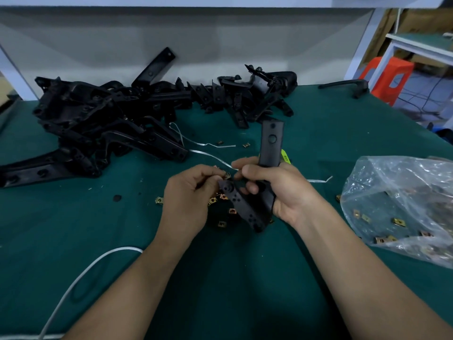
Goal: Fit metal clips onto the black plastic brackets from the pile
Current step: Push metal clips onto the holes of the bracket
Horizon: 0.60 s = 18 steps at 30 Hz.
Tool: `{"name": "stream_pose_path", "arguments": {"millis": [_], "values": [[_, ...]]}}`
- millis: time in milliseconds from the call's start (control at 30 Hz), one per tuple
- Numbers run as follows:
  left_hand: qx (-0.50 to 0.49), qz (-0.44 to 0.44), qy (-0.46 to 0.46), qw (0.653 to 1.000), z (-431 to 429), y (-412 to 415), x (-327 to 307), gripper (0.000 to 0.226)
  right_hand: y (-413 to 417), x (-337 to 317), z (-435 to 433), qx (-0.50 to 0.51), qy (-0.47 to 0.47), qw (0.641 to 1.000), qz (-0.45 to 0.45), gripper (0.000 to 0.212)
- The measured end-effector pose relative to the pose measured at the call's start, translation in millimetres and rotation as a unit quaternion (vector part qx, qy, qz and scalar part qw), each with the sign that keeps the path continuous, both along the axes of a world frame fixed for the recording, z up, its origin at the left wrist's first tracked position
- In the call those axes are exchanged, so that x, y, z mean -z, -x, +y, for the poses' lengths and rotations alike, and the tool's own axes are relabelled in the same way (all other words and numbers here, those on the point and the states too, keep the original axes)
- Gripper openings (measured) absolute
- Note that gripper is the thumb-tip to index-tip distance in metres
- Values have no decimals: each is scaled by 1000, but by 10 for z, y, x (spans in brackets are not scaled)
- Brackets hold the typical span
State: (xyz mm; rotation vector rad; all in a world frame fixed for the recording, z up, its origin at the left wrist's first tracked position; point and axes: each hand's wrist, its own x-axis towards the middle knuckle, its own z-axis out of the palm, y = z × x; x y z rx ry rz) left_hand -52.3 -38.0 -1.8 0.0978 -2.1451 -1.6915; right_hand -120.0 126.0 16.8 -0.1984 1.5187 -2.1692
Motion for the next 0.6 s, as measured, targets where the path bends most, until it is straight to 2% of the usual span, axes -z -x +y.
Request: {"name": "stream_pose_path", "arguments": {"millis": [100, 200, 300, 367, 600], "values": [[31, 10, -66, 997, 7, 2, -10, 38, -29, 1, -4, -34, -32, 999, -13, 19], [51, 25, -66, 996, -2, -4, -32, 42, -43, 4, -14, -14, -55, 998, 5, 2], [66, 18, -60, 996, -20, 0, -46, 47, -47, 9, 0, -21, -73, 996, 36, 13], [61, 5, -55, 997, -9, -3, -56, 46, -60, 4, -17, -26, -76, 996, 41, 9], [39, -29, -95, 994, 25, 25, -22, 32, -36, -26, -31, -20, -36, 998, -55, 8]]}}
